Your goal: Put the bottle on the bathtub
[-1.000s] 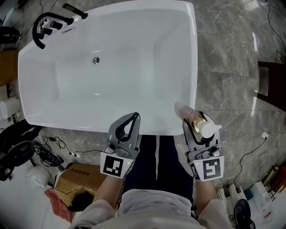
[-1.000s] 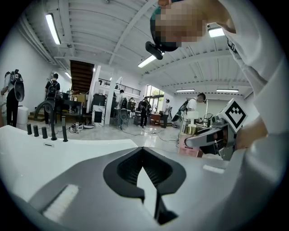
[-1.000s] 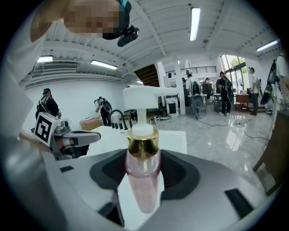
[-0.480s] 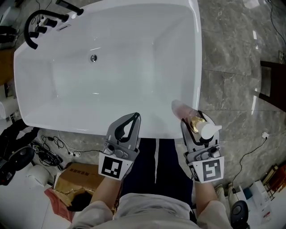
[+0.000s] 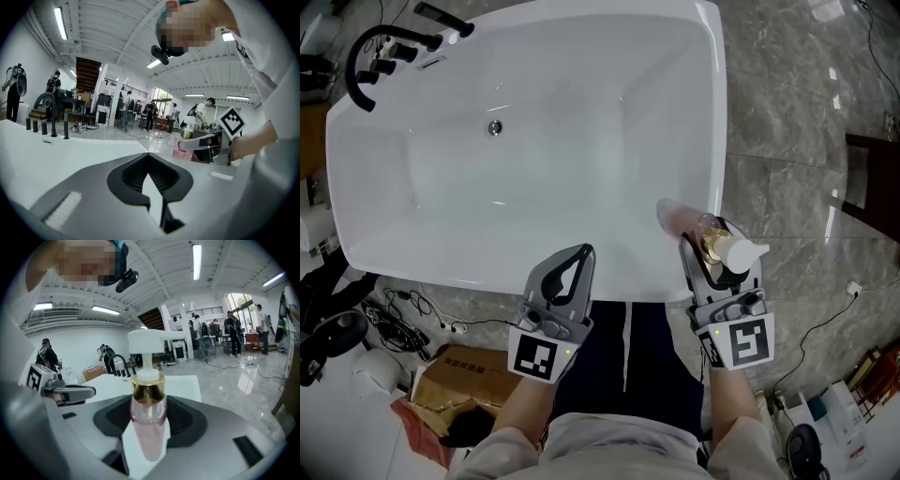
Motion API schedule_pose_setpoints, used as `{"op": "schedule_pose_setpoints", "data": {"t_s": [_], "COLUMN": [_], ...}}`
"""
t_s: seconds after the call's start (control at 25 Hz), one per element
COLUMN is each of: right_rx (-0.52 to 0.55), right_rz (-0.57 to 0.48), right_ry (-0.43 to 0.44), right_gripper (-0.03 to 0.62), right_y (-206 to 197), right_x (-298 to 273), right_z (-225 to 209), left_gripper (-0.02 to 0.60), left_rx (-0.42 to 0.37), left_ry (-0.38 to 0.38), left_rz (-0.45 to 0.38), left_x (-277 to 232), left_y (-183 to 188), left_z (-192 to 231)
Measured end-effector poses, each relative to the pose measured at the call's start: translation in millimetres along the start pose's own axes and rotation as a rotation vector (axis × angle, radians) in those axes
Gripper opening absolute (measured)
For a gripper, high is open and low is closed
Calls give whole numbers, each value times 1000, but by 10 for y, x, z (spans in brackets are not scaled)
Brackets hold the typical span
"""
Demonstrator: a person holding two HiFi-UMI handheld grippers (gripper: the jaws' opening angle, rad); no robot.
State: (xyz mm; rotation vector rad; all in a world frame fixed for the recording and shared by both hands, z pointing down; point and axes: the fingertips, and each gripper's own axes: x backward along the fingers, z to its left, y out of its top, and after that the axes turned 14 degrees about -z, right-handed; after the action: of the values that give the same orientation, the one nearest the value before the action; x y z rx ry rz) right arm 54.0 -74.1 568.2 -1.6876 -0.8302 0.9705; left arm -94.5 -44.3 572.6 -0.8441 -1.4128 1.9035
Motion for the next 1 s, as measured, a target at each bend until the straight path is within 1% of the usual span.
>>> {"op": "schedule_pose_setpoints", "data": {"t_s": [0.16, 0.36, 0.48, 0.56, 0.64, 0.76, 0.92, 1.0], "right_rx": [-20, 39, 51, 84, 111, 116, 150, 167], "right_rz": [-15, -19, -18, -17, -26, -45, -49, -55], "right_ry": [7, 31, 31, 28, 20, -4, -46, -69], "right_gripper": [215, 215, 215, 214, 215, 214, 213, 213], "right_y": [46, 92, 116, 155, 204, 283, 394, 475], "right_x": [-288, -699, -997, -1224, -1468, -1824, -2259, -2474], "right_z": [-193, -458, -644, -773, -922, -1187, -1560, -1729], "left_gripper": [3, 3, 3, 3, 3, 3, 3, 3], "left_rx": [10, 23, 27, 30, 46, 74, 77, 72], "left_ry": [5, 6, 8, 7, 10, 25, 30, 35], "left_rz": [6, 11, 14, 15, 17, 20, 32, 17], "left_x": [-20, -79, -98, -110, -115, -115, -111, -130], "left_y": [-20, -71, -90, -93, -105, -138, -182, -179], "left_z": [64, 106, 143, 170, 212, 273, 301, 332]}}
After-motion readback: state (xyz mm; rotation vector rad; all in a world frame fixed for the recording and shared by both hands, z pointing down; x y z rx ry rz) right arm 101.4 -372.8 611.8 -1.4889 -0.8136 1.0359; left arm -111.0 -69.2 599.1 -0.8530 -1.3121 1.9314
